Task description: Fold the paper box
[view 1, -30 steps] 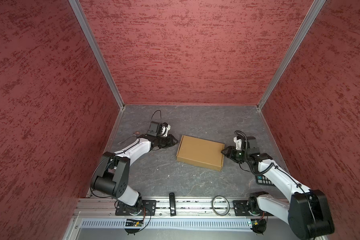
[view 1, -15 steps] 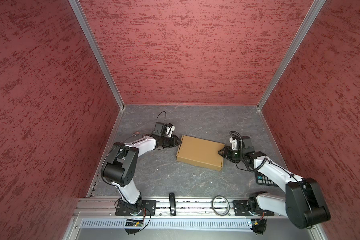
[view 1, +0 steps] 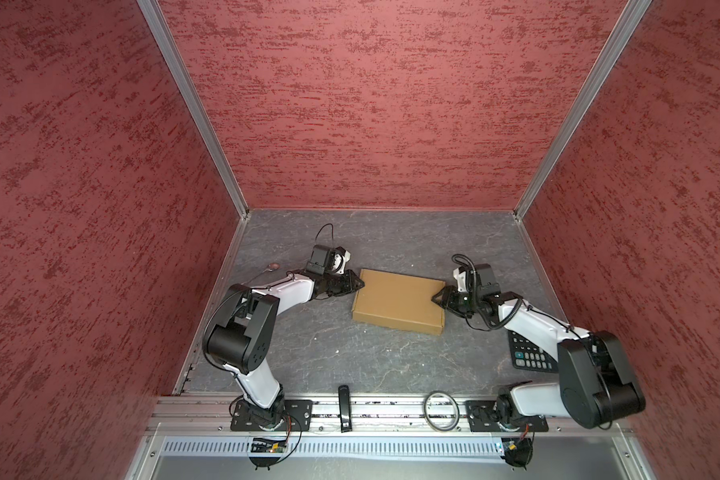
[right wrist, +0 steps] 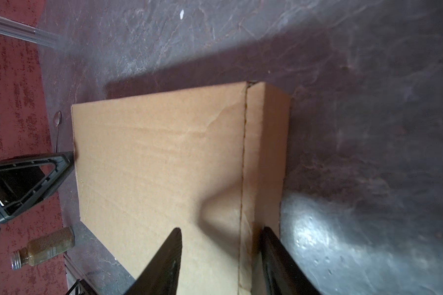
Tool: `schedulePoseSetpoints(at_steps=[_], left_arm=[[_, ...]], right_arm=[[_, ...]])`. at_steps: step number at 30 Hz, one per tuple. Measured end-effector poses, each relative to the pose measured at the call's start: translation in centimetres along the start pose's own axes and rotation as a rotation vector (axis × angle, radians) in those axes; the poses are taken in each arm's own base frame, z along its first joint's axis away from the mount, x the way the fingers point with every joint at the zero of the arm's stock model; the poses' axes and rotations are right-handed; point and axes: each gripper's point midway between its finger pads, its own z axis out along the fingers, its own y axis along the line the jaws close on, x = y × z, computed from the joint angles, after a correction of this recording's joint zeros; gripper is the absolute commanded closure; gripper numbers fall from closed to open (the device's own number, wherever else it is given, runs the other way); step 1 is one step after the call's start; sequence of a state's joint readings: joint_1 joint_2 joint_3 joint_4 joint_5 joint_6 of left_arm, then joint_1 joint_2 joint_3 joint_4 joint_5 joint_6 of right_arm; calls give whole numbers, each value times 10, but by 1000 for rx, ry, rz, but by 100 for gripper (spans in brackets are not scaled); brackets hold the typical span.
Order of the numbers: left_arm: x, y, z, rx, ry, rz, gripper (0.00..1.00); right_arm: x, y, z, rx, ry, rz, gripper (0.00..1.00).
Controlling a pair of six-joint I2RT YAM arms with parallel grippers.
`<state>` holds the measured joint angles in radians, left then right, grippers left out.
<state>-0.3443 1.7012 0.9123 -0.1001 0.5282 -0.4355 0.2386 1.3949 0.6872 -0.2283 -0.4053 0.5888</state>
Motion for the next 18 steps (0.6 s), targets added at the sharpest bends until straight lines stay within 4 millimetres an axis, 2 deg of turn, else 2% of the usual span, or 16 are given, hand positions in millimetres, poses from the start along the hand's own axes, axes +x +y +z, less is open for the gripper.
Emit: schedulePoseSetpoints(at_steps=[7,11,18], left_arm=[[3,10,-2,-39,-14,-15,71],[7,12,-4,-50,-16,-25,71],[10,14,-6,-60,-15,-33,69]], right_arm=[[-17,7,9,4,-8,-25,50],[-18,3,16,10,3,-26,50],[-19,5,16,4,-2,-40,49]])
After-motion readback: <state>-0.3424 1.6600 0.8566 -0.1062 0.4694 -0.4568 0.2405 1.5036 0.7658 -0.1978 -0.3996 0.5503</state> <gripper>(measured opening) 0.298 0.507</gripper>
